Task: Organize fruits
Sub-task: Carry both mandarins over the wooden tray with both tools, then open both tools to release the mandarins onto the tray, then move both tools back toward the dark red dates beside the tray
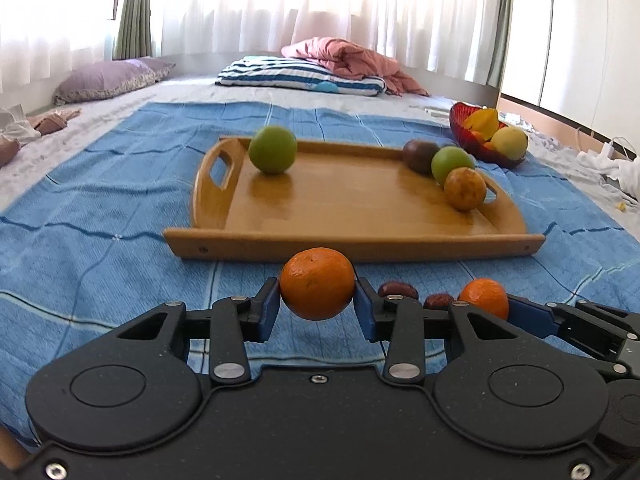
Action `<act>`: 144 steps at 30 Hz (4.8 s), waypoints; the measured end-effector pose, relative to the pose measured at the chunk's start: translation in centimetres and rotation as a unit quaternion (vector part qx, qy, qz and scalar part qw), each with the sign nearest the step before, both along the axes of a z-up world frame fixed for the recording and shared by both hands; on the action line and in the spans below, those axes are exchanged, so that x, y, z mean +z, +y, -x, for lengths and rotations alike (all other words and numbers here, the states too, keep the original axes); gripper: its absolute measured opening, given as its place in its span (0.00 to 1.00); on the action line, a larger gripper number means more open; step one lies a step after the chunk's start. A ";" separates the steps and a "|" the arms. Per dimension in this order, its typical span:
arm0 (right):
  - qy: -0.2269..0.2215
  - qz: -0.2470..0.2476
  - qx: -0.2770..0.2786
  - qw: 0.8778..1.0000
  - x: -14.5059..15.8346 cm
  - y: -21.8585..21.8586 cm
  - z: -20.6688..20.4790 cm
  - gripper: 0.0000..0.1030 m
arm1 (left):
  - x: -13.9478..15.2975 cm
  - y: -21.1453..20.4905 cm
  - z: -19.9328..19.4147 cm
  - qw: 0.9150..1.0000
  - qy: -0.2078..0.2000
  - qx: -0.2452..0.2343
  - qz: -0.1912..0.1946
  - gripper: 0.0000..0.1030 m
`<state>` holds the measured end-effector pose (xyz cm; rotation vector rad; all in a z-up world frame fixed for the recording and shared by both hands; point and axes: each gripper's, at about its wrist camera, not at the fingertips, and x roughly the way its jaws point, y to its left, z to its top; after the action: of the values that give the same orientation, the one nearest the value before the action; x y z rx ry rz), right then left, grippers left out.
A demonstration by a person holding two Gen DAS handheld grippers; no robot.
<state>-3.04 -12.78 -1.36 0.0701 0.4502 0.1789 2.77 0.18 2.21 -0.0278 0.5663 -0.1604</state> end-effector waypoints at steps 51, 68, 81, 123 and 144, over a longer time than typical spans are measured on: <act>0.037 0.063 -0.127 0.989 1.6 -7.1 -11.6 0.38 | 0.1 2.0 -18.5 0.998 0.050 0.032 0.000 0.37; 0.053 0.064 -0.130 0.988 0.8 -7.5 -12.6 0.38 | -0.8 1.7 -19.6 0.998 0.050 0.039 -0.017 0.37; 0.064 0.067 -0.121 0.988 0.5 -7.2 -12.8 0.38 | -0.7 1.6 -19.7 0.998 0.050 0.039 -0.018 0.38; 0.032 0.062 -0.109 0.992 2.1 -7.1 -9.2 0.87 | 2.5 1.9 -13.1 1.000 -0.001 0.009 -0.010 0.95; -0.011 0.069 -0.084 0.994 1.6 -6.0 -3.4 0.93 | 1.8 1.7 -4.9 0.999 -0.010 -0.029 0.016 0.99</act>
<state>0.39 -18.78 0.25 -0.0297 0.4322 -0.0178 7.69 1.87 3.98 -0.0408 0.5456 -0.2261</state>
